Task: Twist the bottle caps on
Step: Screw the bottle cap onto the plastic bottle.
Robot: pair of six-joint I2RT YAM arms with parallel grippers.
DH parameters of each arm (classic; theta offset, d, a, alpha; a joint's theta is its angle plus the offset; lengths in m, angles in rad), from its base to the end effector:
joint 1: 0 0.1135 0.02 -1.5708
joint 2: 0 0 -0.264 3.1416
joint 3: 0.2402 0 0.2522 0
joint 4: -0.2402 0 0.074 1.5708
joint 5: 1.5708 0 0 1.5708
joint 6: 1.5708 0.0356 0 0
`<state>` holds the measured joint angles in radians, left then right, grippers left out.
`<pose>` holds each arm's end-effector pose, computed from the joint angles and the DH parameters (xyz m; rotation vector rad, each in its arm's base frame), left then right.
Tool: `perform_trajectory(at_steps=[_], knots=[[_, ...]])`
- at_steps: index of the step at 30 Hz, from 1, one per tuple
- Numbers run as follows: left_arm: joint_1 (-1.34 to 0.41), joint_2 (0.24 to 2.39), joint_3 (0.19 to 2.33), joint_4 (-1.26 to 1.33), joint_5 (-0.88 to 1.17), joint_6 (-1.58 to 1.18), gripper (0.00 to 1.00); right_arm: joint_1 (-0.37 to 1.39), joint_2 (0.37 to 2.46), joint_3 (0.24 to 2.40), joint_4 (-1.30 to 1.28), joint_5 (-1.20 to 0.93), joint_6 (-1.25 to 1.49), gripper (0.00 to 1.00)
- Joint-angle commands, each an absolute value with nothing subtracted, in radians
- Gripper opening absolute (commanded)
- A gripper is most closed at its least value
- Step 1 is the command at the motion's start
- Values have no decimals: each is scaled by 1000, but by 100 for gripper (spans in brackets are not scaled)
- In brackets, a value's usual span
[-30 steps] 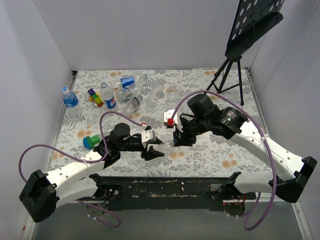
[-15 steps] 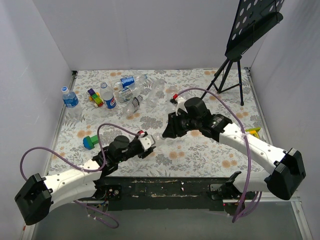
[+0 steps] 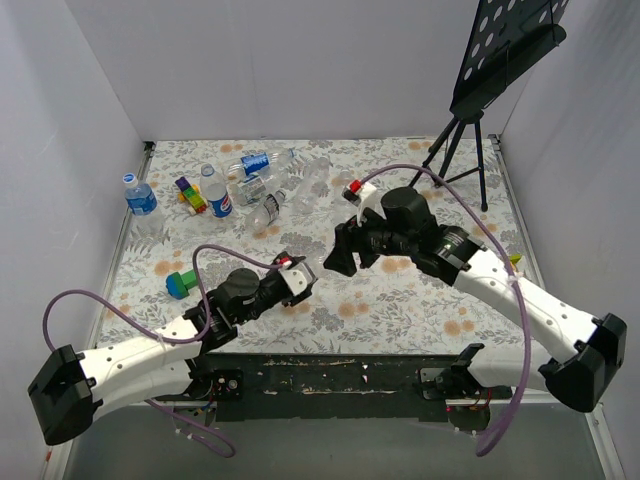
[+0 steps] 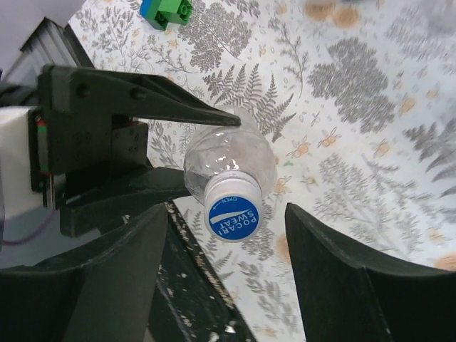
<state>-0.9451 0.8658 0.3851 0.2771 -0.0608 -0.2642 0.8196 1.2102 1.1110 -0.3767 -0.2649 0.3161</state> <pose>0.1195 -0.1618 0.2323 0.5739 1.7570 -0.8095 0.1794 0.2058 0.3463 -0.7102 2.0549 0.9539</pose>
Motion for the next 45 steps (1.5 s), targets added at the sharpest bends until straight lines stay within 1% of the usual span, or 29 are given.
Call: perform_trajectory(at_steps=[1,4,8,12,16,22,26,30,32,33,37,38,40,43,45], knots=[[-914,871,454,268,135,-359,44,827,1117,1219,-491,-299,-59,76],[-868,877,460,270,303,-414,45,827,1079,1239,-561,-391,-240,77],[-804,899,477,284,550,-491,45,828,1054,1272,-699,-555,-455,77],[-762,930,495,288,690,-528,45,828,1081,1308,-817,-644,-584,76],[-759,949,502,281,745,-522,46,827,1103,1313,-847,-644,-652,75],[-759,950,503,273,758,-509,46,827,1134,1325,-841,-623,-661,75],[-759,951,505,273,756,-506,46,827,1146,1333,-838,-630,-654,70],[-759,956,506,268,755,-505,46,828,1160,1339,-839,-643,-647,59],[-759,954,506,268,753,-505,46,828,1163,1339,-838,-647,-643,51],[-759,954,506,270,753,-505,46,827,1164,1338,-835,-649,-637,46],[-759,948,503,273,726,-489,46,828,1180,1332,-813,-650,-571,21],[-759,945,502,276,704,-482,46,828,1184,1325,-796,-640,-537,17],[-759,934,494,279,623,-456,46,828,1196,1307,-747,-586,-421,11],[-772,916,477,281,426,-387,45,828,1235,1264,-642,-490,-179,1],[-790,887,454,302,286,-339,45,828,1267,1221,-571,-390,-8,1]])
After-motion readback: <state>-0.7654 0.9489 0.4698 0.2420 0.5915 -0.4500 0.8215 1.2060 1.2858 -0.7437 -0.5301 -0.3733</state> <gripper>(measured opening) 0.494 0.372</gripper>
